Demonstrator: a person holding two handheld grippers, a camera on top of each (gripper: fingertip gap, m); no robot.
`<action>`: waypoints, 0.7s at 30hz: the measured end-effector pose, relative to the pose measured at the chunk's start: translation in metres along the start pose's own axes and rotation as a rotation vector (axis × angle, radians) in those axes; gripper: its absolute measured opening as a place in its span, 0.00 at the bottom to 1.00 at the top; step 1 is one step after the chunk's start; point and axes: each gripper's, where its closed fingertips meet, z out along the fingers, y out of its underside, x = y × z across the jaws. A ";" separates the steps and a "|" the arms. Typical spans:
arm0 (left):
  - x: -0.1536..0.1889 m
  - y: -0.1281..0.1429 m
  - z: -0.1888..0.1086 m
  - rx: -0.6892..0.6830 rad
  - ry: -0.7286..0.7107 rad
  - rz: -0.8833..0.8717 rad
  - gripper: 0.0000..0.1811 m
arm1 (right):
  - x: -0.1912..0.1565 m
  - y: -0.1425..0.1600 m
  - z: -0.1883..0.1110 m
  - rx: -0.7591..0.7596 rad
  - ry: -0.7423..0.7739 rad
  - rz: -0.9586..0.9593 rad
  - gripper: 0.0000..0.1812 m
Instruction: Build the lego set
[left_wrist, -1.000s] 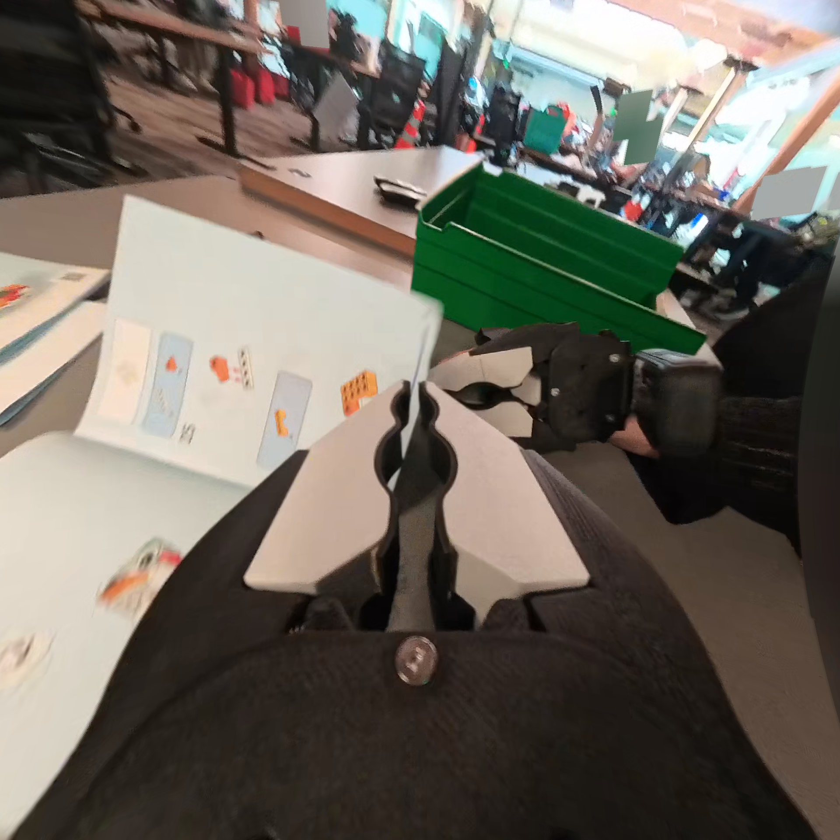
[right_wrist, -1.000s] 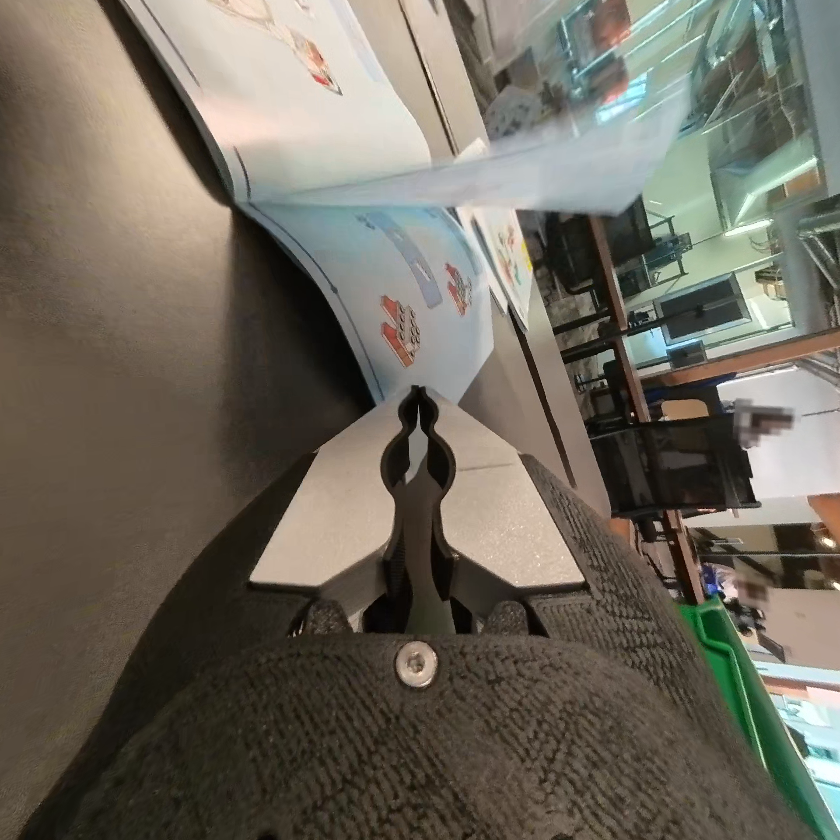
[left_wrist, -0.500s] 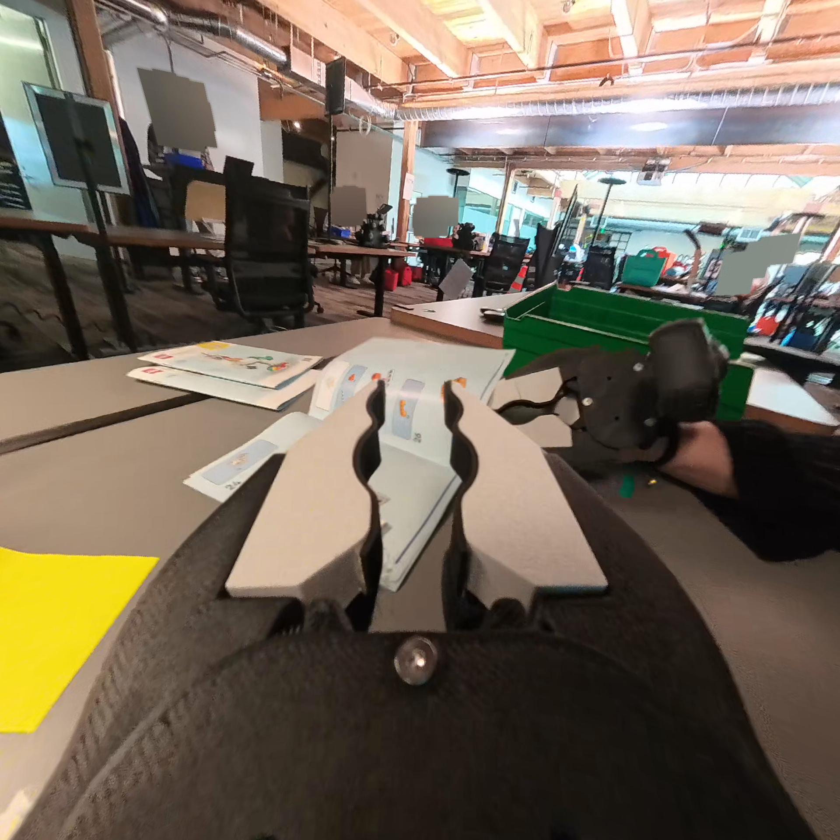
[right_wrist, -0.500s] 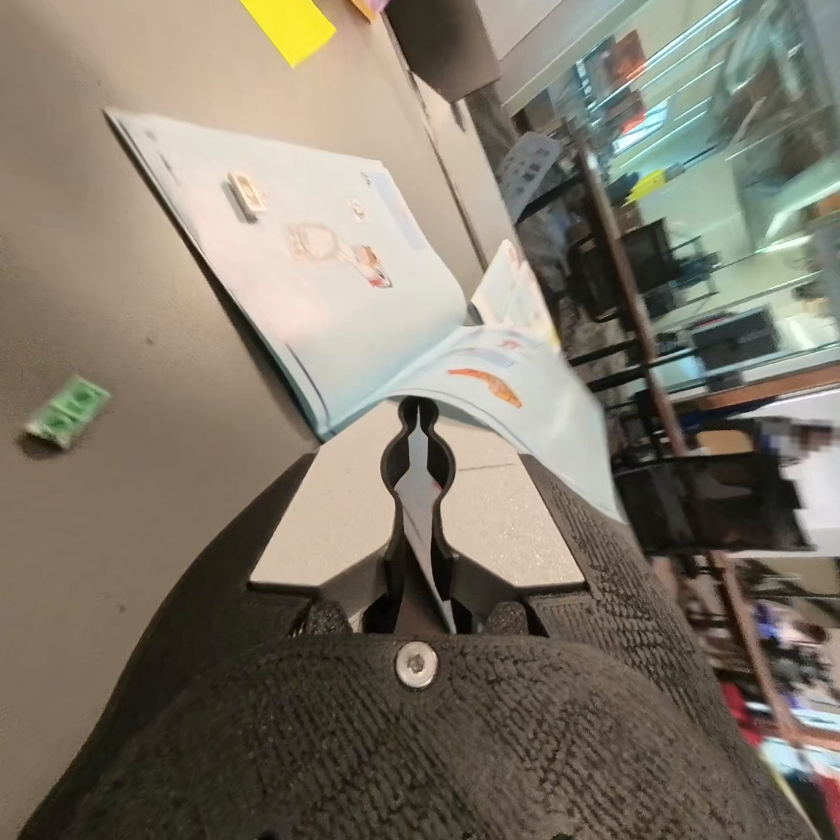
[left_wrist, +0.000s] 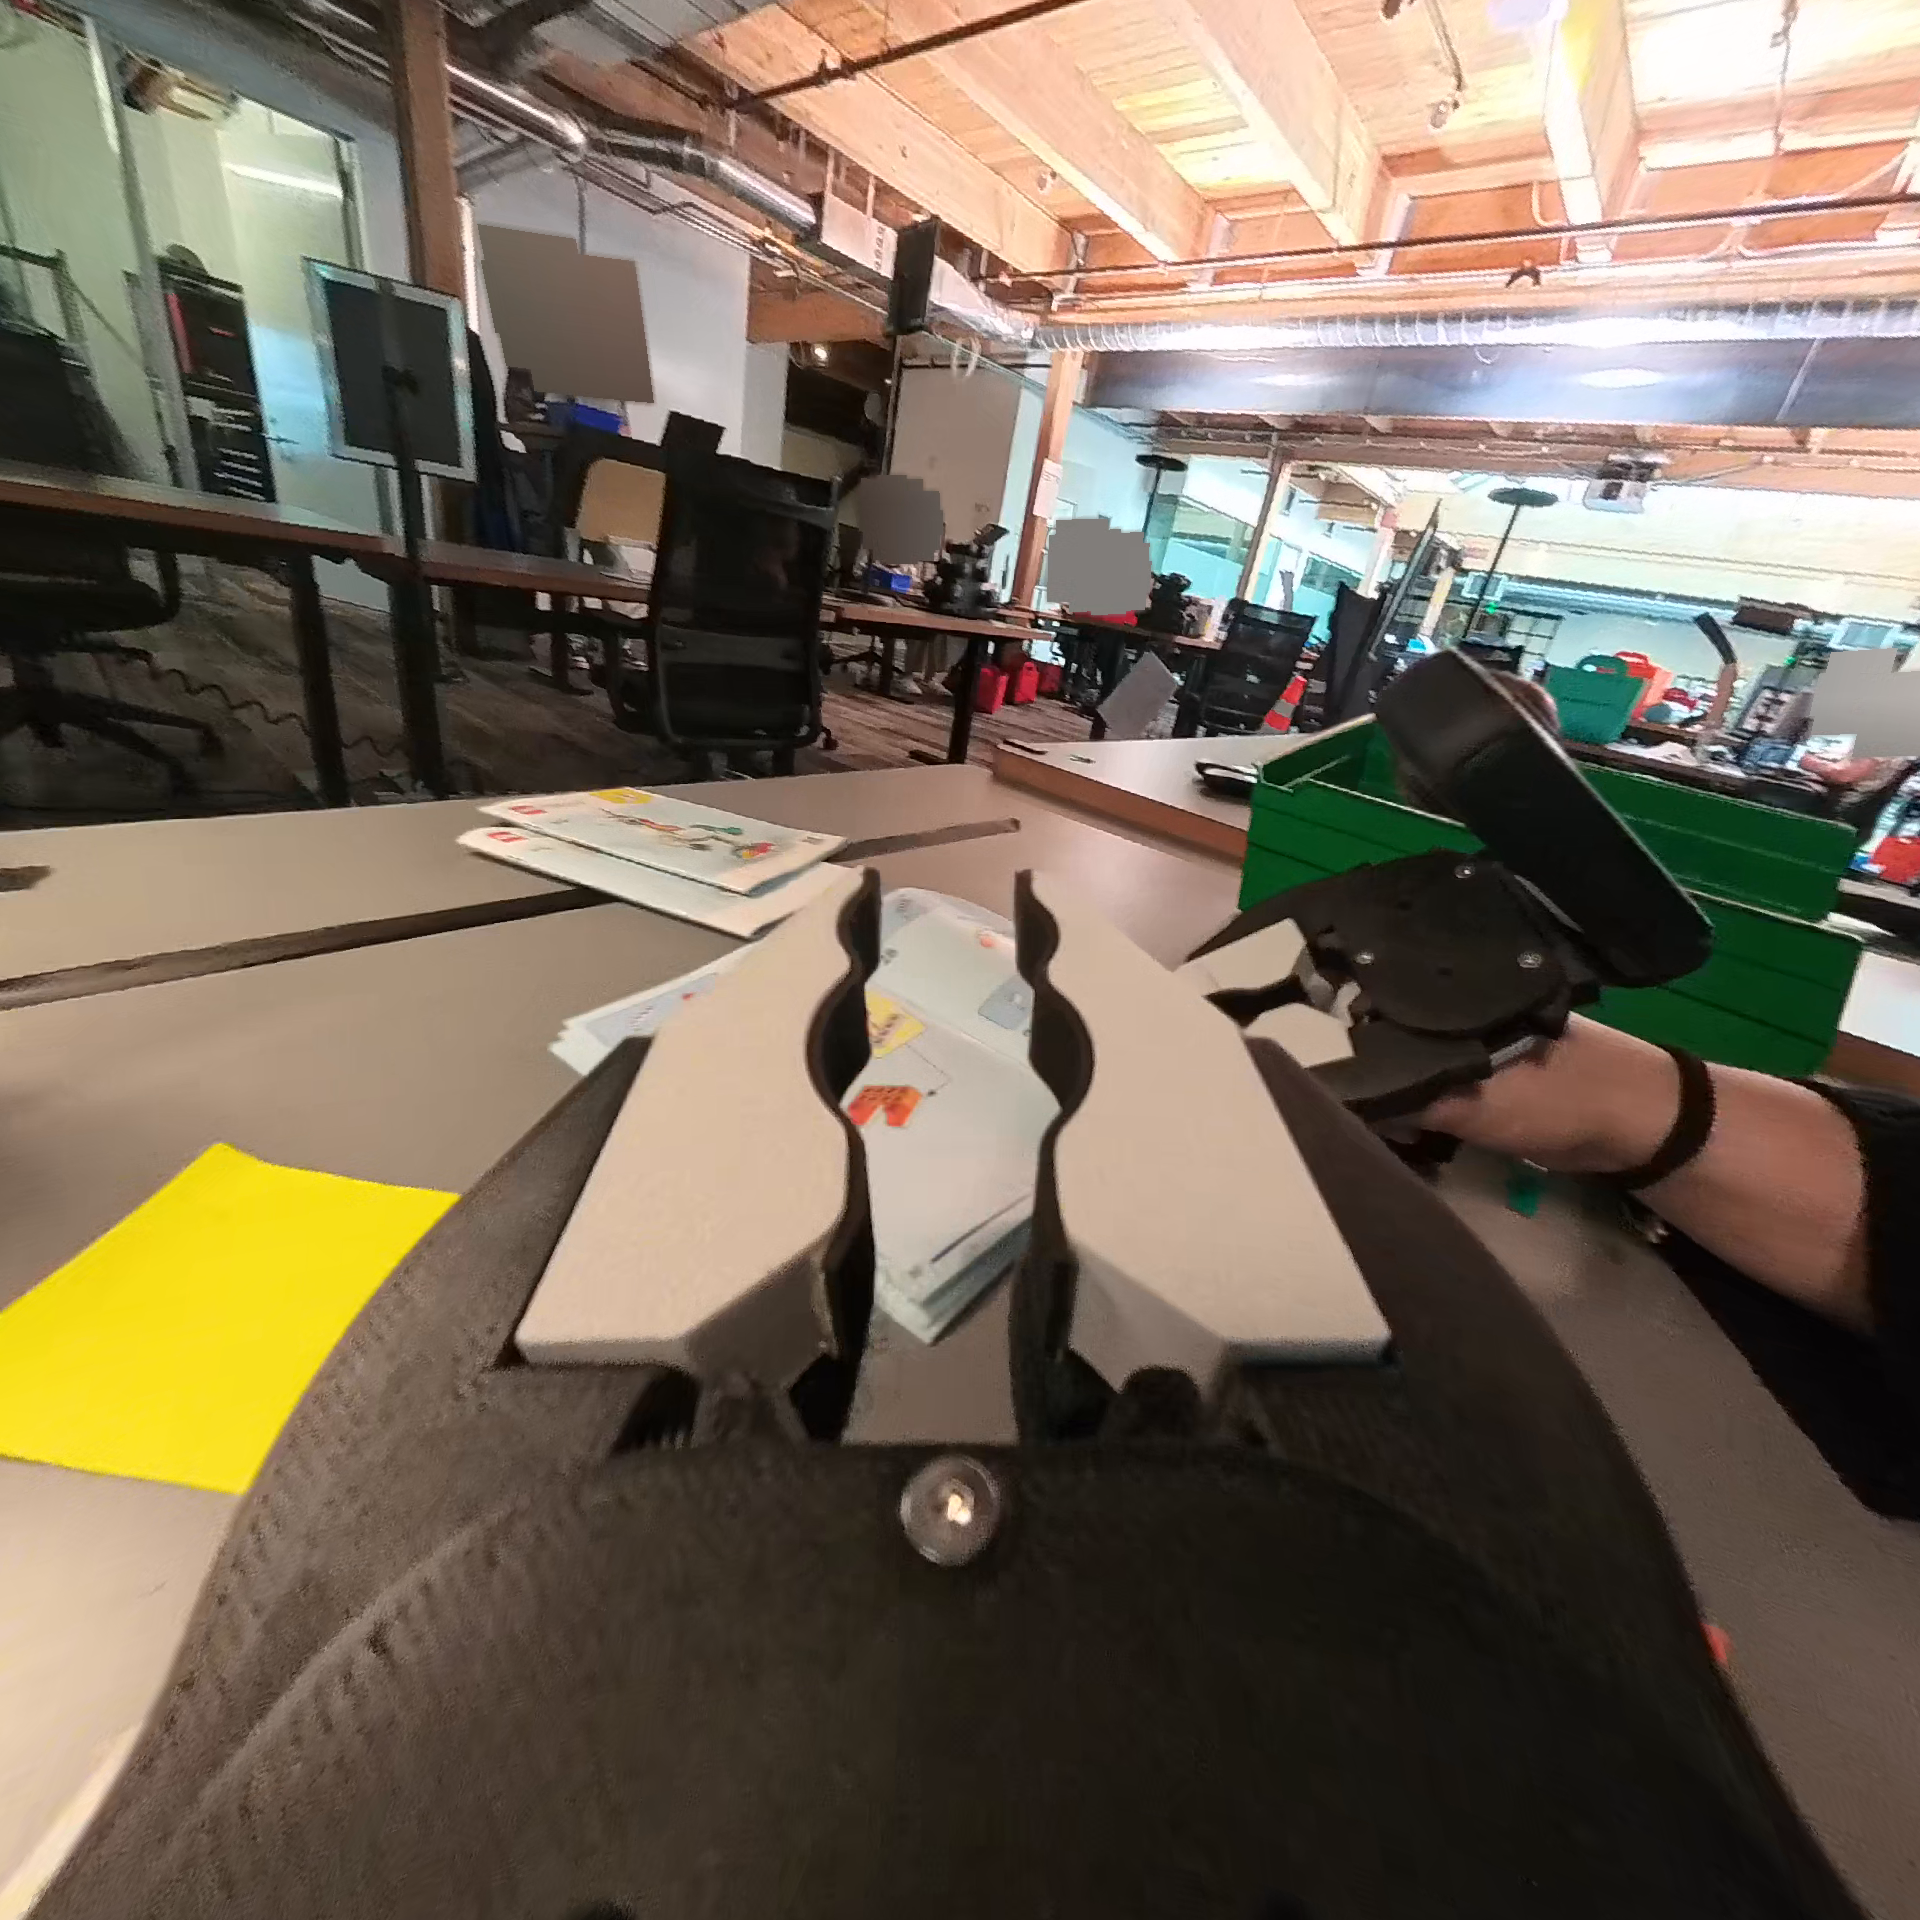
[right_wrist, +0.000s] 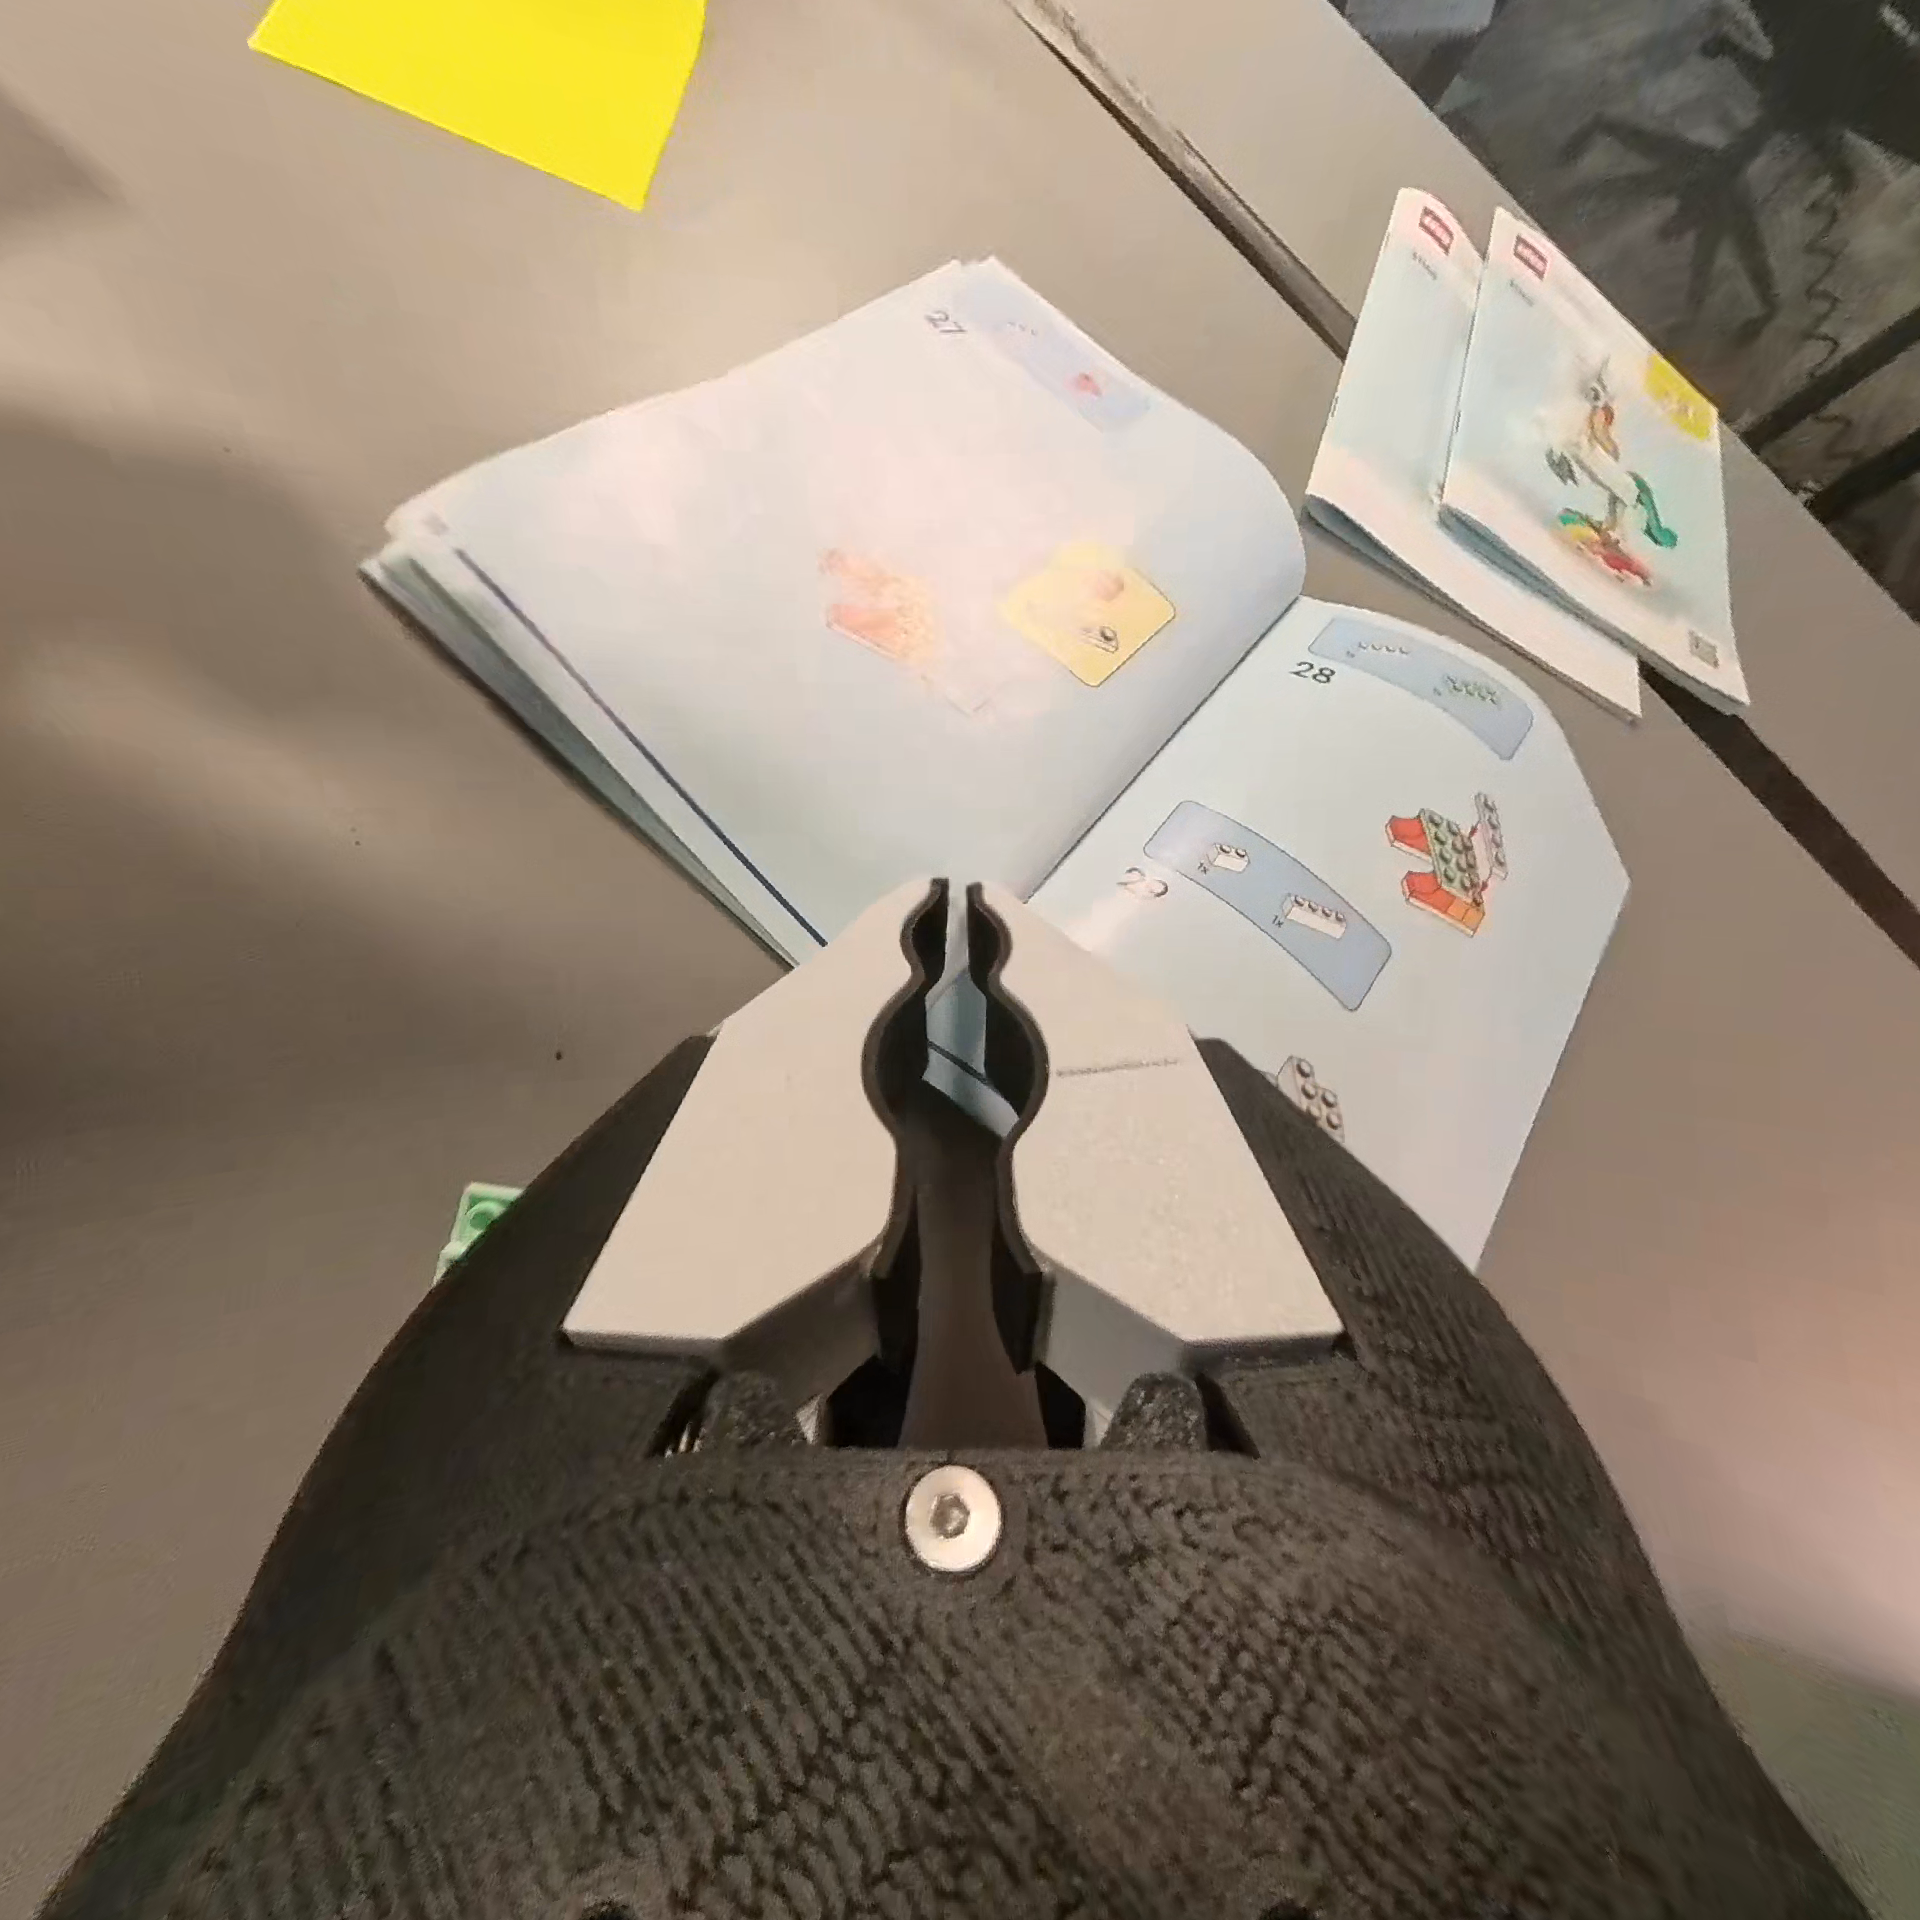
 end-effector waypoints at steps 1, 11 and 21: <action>-0.004 -0.002 -0.002 0.003 -0.015 -0.002 0.14 | 0.001 0.000 0.000 0.001 0.000 0.007 0.01; -0.014 -0.005 -0.006 0.027 -0.026 -0.032 0.14 | -0.048 -0.042 -0.019 0.238 -0.151 -0.236 0.15; -0.005 0.004 0.000 -0.033 -0.002 0.003 0.14 | -0.045 -0.030 -0.009 0.134 0.015 -0.542 0.13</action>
